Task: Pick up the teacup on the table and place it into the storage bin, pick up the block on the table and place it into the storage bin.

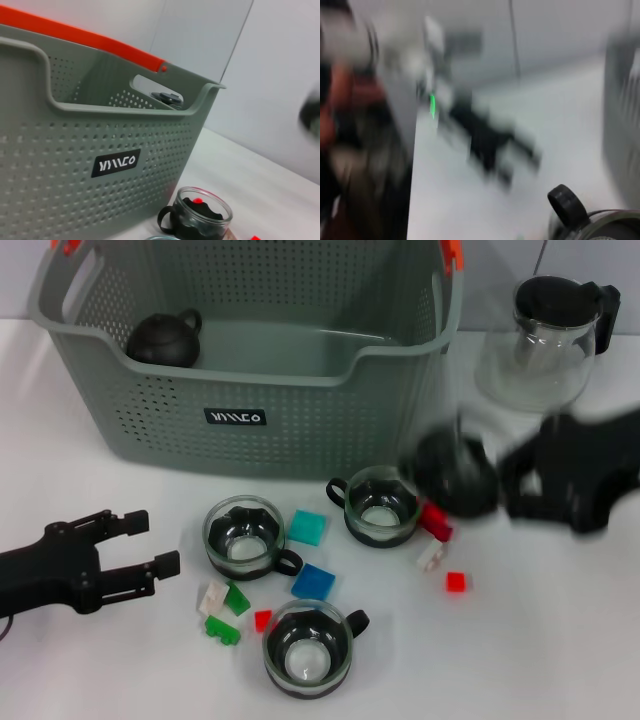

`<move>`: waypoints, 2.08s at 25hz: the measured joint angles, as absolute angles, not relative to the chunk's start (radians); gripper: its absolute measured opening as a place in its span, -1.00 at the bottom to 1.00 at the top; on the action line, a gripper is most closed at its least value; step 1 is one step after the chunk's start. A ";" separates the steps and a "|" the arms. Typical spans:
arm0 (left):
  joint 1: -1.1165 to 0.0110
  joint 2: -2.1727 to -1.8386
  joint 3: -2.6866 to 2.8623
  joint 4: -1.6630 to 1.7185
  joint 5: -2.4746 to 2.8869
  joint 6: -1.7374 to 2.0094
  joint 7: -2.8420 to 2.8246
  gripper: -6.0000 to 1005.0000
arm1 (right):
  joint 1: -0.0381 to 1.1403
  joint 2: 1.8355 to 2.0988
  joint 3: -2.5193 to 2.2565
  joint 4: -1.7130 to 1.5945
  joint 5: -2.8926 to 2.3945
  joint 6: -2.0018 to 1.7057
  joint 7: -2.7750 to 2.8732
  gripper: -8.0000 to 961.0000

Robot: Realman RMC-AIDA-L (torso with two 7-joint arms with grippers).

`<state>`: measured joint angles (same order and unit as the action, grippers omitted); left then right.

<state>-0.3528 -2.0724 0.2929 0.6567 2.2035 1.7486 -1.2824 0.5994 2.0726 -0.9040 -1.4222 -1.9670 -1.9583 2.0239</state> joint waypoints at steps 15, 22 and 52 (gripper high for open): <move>-0.374 -2.076 0.293 0.624 2.195 1.699 -1.296 0.68 | 1.090 2.045 -0.957 -0.940 -2.160 -1.197 2.246 -0.87; -0.376 -2.079 0.293 0.606 2.195 1.646 -1.305 0.68 | 1.359 2.073 -0.979 -0.595 -2.478 -0.868 2.346 -0.87; -0.372 -2.085 0.293 0.577 2.203 1.586 -1.305 0.68 | 1.345 2.101 -1.100 -0.319 -2.540 -0.705 2.371 -0.82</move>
<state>-0.3721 -2.0847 0.2930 0.5775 2.2025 1.5859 -1.3054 1.3452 2.1007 -1.0999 -0.3192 -2.5405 -0.7052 2.3706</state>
